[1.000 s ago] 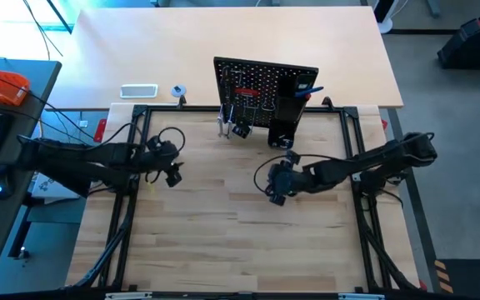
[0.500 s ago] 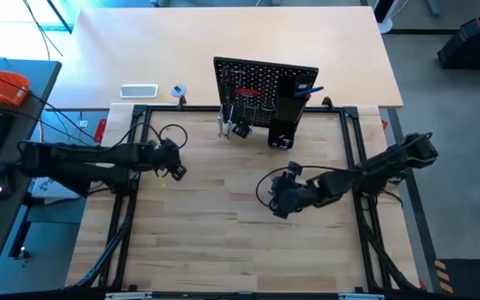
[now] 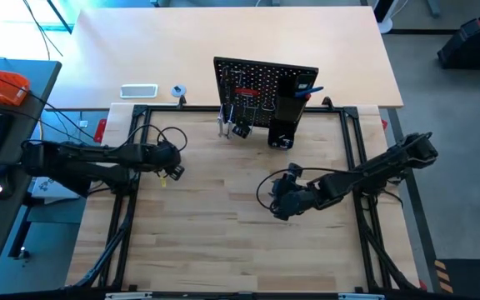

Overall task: Hang tools onto peg board
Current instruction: Put the socket into the bottom black bin on the peg board

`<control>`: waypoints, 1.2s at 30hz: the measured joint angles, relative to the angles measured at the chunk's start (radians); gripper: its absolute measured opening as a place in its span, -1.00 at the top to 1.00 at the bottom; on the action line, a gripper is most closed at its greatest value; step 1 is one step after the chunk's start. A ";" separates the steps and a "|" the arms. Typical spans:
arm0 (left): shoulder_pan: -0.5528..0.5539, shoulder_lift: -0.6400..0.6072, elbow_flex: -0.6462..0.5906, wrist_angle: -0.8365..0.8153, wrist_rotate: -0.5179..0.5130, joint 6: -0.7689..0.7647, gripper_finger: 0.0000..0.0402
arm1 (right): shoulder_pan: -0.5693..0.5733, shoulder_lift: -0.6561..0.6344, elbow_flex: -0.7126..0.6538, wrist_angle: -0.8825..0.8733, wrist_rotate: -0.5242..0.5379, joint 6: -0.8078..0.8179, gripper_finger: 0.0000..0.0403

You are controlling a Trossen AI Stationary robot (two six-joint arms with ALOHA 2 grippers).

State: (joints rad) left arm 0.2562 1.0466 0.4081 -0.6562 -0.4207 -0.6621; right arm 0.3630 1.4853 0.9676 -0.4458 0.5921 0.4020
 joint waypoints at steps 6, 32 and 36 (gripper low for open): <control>0.000 0.032 0.000 -0.024 -0.008 -0.009 0.07 | 0.000 0.000 0.000 0.000 0.000 -0.002 0.09; -0.035 0.014 0.067 -0.060 0.063 -0.012 0.07 | 0.000 0.000 0.000 0.000 -0.001 -0.010 0.09; -0.035 0.015 0.099 -0.183 0.070 -0.033 0.07 | 0.000 0.000 0.000 -0.001 -0.001 -0.010 0.09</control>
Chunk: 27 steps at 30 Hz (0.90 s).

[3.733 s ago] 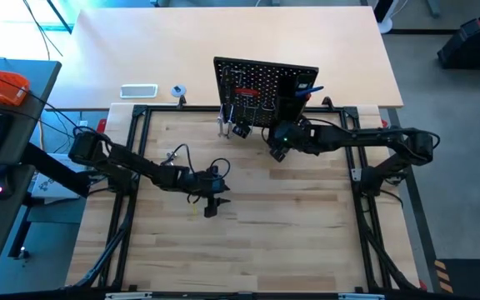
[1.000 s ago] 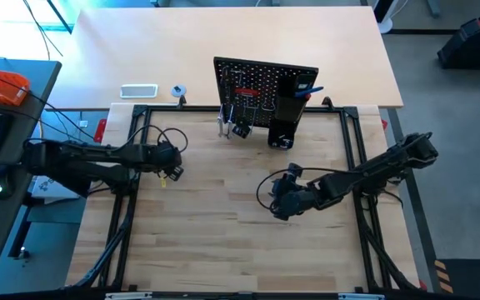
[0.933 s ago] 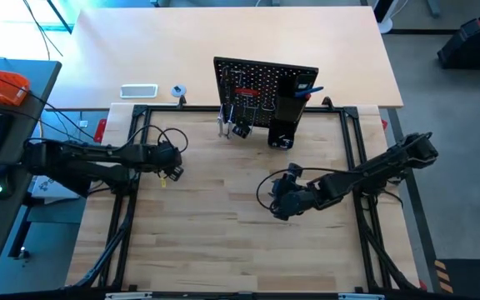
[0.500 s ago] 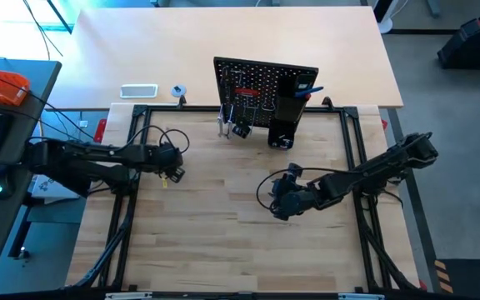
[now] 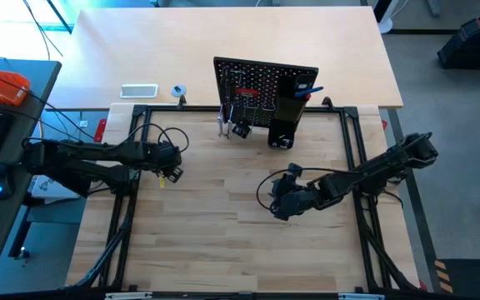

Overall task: Hang tools onto peg board
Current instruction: Put the socket into the bottom black bin on the peg board

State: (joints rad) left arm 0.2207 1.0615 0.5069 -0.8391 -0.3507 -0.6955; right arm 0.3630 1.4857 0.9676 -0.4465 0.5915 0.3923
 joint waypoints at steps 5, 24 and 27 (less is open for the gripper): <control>0.000 0.000 0.018 -0.063 0.055 -0.024 0.07 | 0.000 0.000 0.000 0.001 0.000 -0.010 0.09; 0.000 0.007 -0.044 -0.115 0.110 -0.179 0.04 | 0.006 0.000 0.000 0.009 0.000 -0.044 0.09; 0.000 0.007 -0.058 -0.108 0.106 -0.202 0.04 | 0.011 0.000 0.000 0.009 0.000 -0.052 0.09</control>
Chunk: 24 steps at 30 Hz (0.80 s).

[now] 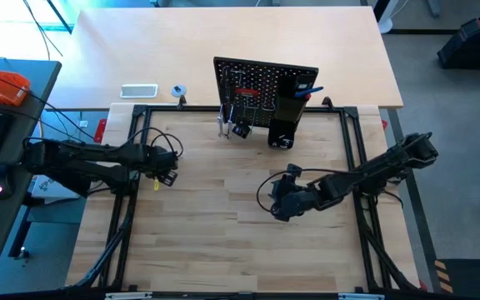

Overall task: Hang tools onto peg board
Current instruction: Put the socket into the bottom black bin on the peg board

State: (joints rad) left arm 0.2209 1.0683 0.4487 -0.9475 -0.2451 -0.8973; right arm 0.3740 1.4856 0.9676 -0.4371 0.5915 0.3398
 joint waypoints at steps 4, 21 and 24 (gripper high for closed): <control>0.000 0.000 -0.014 0.031 0.006 0.000 0.04 | 0.001 0.000 0.000 0.001 0.000 -0.003 0.09; 0.013 0.058 -0.054 0.163 0.077 0.123 0.63 | 0.002 0.000 0.000 0.015 0.000 -0.005 0.09; 0.006 0.061 -0.046 0.164 0.077 0.160 0.76 | 0.002 0.000 0.000 0.017 0.000 -0.005 0.09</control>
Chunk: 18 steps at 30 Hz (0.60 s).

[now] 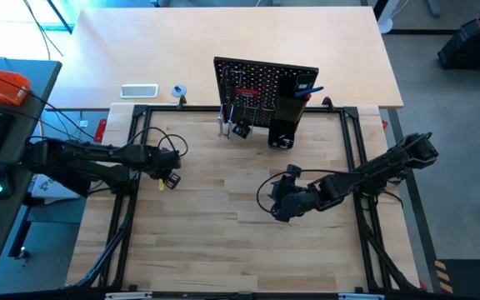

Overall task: Hang tools onto peg board
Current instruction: Put the socket into the bottom black bin on the peg board

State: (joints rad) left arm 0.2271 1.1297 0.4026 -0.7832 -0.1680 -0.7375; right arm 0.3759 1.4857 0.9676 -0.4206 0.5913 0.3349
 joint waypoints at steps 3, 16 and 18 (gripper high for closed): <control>-0.007 0.003 0.021 0.008 -0.001 0.034 0.77 | 0.000 0.000 0.000 0.001 0.000 0.000 0.09; -0.008 0.004 0.163 0.276 0.083 0.209 0.77 | 0.000 0.000 0.000 0.020 0.011 -0.040 0.09; -0.013 0.005 0.186 0.319 0.105 0.236 0.77 | 0.000 0.000 0.000 0.026 0.011 -0.052 0.09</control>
State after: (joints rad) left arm 0.2137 1.1351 0.5882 -0.4644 -0.0630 -0.5012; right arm 0.3759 1.4857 0.9676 -0.3950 0.6024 0.2828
